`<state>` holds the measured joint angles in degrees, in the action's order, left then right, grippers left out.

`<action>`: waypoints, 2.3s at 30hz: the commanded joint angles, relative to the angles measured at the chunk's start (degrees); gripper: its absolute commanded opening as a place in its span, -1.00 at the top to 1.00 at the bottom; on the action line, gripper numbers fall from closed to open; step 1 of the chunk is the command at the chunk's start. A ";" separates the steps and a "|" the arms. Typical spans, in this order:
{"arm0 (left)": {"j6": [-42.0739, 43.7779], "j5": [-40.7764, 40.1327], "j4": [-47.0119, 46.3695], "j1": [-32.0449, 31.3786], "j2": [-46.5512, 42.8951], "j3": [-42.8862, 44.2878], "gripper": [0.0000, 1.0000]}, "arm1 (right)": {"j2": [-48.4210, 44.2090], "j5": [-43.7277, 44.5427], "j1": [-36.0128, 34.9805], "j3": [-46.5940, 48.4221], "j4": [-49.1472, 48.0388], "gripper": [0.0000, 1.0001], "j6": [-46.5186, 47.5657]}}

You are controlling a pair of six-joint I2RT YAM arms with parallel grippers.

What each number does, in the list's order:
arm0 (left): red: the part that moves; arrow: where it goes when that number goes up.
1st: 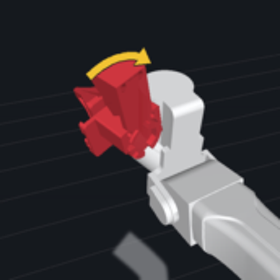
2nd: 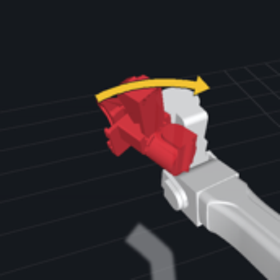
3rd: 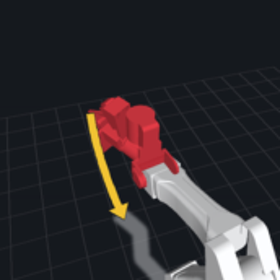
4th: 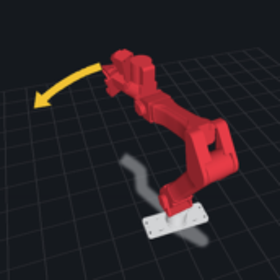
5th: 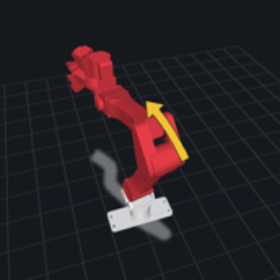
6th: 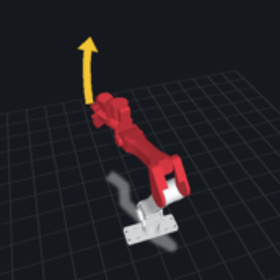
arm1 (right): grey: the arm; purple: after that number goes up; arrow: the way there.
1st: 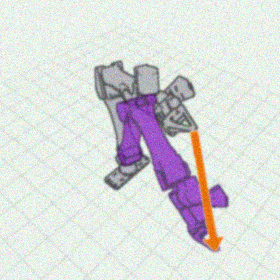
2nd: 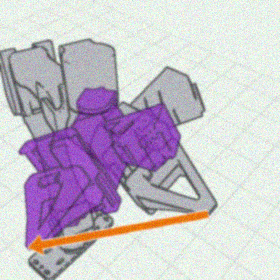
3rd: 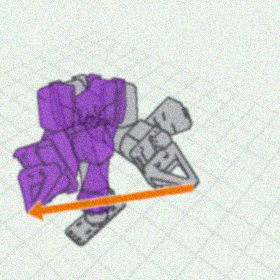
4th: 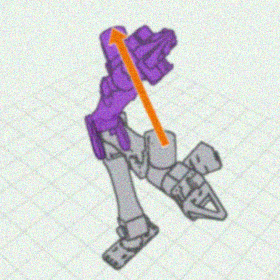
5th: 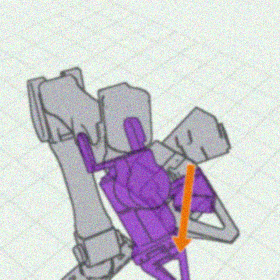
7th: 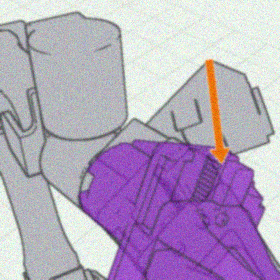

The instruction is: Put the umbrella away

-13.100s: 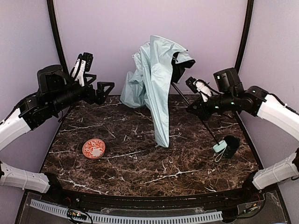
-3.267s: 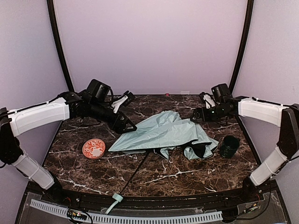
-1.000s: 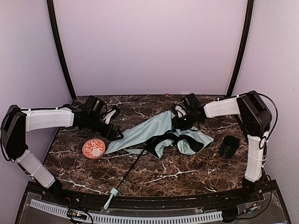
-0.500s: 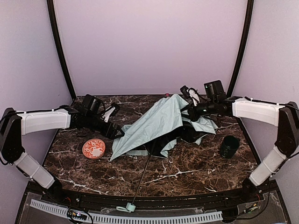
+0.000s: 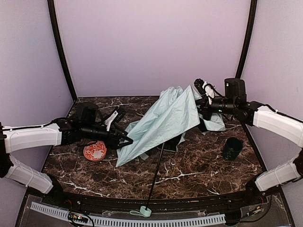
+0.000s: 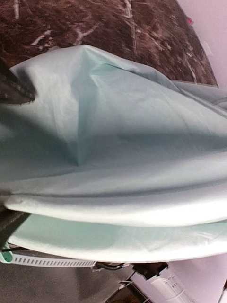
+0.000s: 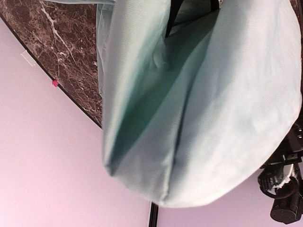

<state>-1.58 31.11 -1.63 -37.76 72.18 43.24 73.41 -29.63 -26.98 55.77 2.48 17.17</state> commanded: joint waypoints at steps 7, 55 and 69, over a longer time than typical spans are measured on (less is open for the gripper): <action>3.71 -0.37 0.98 -2.84 3.66 2.00 0.69 | -2.86 -0.70 -0.27 1.14 -4.30 1.00 3.58; 2.94 -25.84 0.15 -11.63 1.48 10.72 1.00 | -2.89 19.40 -0.89 0.72 -3.18 -0.99 -40.09; 5.27 -23.60 -2.95 -12.51 2.74 10.36 1.00 | 25.70 17.98 -4.53 17.93 -1.95 -0.87 -40.25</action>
<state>2.20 6.70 1.13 -49.80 74.96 53.10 94.28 -10.11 -28.51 69.14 -2.74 -27.07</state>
